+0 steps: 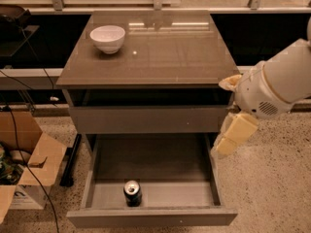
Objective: Pick pepsi can from middle drawer and place on counter
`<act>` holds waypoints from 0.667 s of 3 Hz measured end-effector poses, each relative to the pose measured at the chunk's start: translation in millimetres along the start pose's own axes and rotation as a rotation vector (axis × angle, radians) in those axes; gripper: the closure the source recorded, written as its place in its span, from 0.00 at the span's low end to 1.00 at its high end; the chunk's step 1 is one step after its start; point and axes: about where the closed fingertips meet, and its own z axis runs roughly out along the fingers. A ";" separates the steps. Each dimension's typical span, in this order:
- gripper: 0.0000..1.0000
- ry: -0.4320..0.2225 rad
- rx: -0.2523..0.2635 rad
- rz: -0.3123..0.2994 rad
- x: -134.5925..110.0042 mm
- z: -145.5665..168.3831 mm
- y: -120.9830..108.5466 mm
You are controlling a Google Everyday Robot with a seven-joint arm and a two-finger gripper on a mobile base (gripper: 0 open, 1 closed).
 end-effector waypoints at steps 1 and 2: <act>0.00 -0.027 0.007 0.001 -6.3 -0.7 0.1; 0.00 -0.023 0.007 0.000 -6.0 -1.2 0.3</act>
Offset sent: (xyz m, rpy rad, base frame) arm 0.0012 0.0057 0.0028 0.0309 -0.0137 0.0000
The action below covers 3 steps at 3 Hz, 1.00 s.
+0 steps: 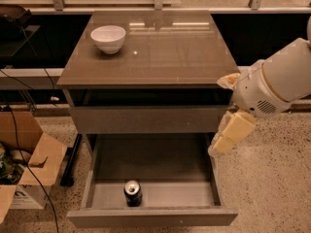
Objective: Pick pepsi can from middle drawer and place on counter
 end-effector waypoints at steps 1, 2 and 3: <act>0.00 -0.010 -0.019 0.041 8.6 25.2 5.9; 0.00 -0.074 -0.070 0.086 23.9 67.4 18.0; 0.00 -0.187 -0.119 0.135 32.1 113.4 32.5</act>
Offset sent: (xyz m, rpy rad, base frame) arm -0.0051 0.0317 -0.1376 0.2824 0.1221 0.0158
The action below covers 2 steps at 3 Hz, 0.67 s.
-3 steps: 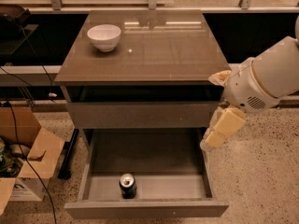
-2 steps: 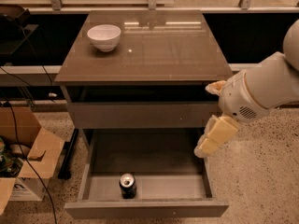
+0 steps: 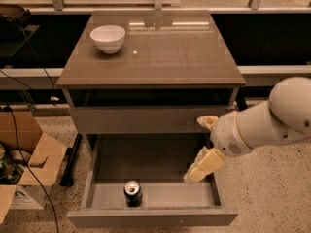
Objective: Pick pepsi can from middle drawer and place on counter
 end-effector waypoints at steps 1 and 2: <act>0.00 -0.105 -0.056 0.107 23.3 51.5 7.6; 0.00 -0.118 -0.069 0.126 27.2 60.5 7.4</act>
Offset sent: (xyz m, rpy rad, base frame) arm -0.0022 0.0188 -0.0518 0.1325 0.0691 -0.0413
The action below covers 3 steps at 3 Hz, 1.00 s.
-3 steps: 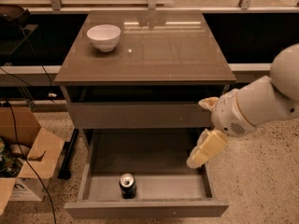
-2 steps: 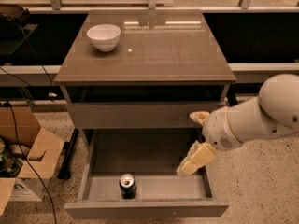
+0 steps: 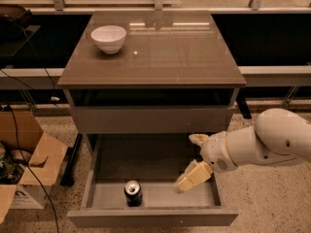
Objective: Pick pepsi can from middle drawer and place on counter
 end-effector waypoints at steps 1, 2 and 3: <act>0.00 -0.009 0.002 0.020 5.7 19.4 -0.5; 0.00 -0.058 -0.023 0.031 7.3 66.4 -5.8; 0.00 -0.128 -0.036 0.053 9.1 114.4 -16.0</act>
Offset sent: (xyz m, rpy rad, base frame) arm 0.0355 0.0793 -0.0981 0.1481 0.0288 -0.0188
